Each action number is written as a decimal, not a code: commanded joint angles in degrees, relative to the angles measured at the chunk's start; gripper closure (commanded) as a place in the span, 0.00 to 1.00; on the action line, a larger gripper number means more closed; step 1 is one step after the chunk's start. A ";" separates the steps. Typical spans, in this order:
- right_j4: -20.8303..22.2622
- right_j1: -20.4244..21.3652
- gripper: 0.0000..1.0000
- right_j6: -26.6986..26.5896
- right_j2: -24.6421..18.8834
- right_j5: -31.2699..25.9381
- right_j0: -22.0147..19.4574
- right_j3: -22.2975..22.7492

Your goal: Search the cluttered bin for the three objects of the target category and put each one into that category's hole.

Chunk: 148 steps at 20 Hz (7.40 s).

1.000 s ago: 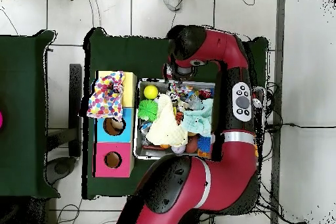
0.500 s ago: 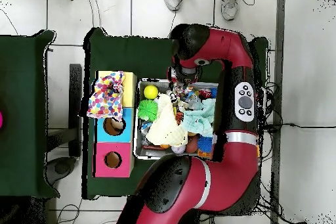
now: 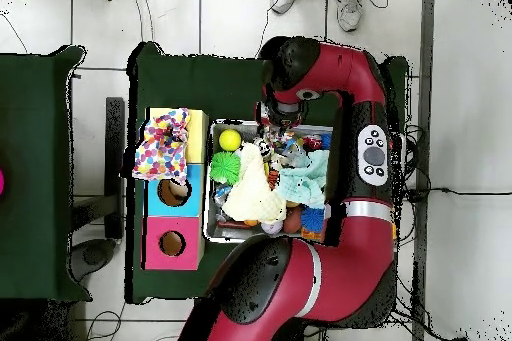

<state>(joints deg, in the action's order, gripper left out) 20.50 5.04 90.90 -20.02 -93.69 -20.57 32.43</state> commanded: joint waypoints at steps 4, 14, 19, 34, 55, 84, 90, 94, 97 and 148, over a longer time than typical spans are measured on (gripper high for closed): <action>-1.79 -1.82 0.00 -6.66 -2.93 8.11 -2.07 7.68; -2.45 -2.78 0.00 -6.95 -2.80 10.05 -2.35 8.10; -1.86 -3.81 0.00 -6.57 -2.07 8.10 -2.01 6.76; -1.77 -8.33 0.00 -4.36 -2.34 1.51 -1.36 -0.03; -4.23 -5.80 0.00 -4.68 -2.37 2.75 -1.36 3.53; -8.28 9.16 1.00 -9.67 -1.96 13.67 -4.27 23.41; -6.50 10.65 1.00 -10.89 -2.82 14.40 -5.15 24.72; -6.43 12.90 1.00 -11.62 -3.39 14.10 -6.05 27.02; -6.31 14.58 1.00 -12.96 -4.20 16.00 -7.01 28.61; -9.70 18.40 1.00 -1.99 -17.09 16.80 0.68 8.80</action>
<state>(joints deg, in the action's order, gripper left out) 6.32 29.83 90.90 -38.67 -67.71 -22.73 48.76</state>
